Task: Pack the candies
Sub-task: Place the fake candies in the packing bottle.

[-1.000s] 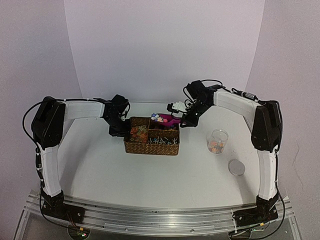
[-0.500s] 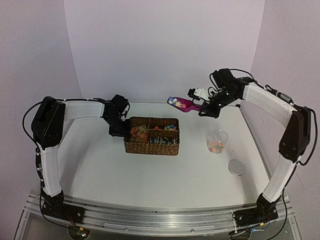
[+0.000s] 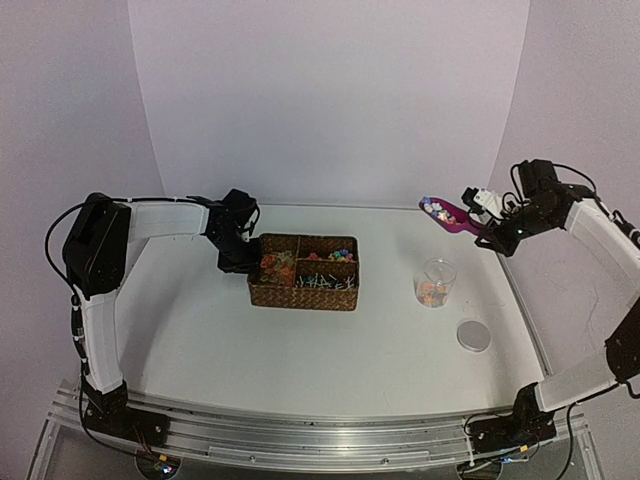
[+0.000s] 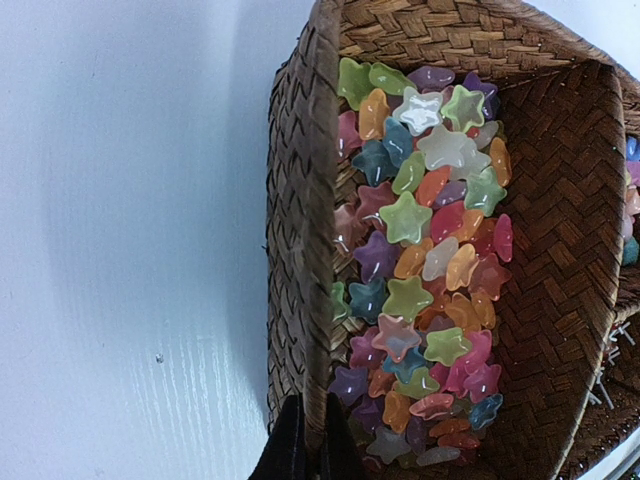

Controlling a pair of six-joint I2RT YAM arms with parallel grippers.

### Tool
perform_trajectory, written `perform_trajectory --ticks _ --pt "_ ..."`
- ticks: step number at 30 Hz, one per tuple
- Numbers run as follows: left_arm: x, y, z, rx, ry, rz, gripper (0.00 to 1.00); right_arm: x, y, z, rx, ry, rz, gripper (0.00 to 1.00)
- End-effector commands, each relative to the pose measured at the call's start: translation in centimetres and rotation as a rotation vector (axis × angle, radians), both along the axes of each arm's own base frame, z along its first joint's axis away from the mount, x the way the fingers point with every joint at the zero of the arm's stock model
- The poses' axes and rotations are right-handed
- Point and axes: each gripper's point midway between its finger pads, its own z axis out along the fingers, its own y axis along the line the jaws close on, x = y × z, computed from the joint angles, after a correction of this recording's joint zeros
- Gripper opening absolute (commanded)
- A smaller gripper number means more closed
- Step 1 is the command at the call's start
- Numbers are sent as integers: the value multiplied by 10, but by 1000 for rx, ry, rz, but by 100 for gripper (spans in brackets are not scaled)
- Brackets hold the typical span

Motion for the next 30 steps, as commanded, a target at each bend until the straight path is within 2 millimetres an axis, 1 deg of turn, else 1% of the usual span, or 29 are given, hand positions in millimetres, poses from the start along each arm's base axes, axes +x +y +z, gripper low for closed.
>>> perform_trajectory --ticks 1,4,8,12,17,26,30 --pt "-4 7 -13 7 57 31 0 -17 -28 -1 36 -23 -27 0" --pt "-4 8 -14 8 58 33 0 -28 -40 -14 19 -6 -40 0" --pt "-3 10 -15 8 60 38 0 -40 -44 -23 -20 1 -17 0" --pt "-2 12 -15 6 62 42 0 -54 -48 -37 -72 68 14 0" --pt "-2 11 -17 3 68 43 0 -63 -60 -53 -167 141 40 0" --pt "-3 12 -18 2 74 47 0 -51 -69 -56 -258 170 60 0" --pt "-4 11 -21 1 83 48 0 -38 -69 -52 -292 165 60 0"
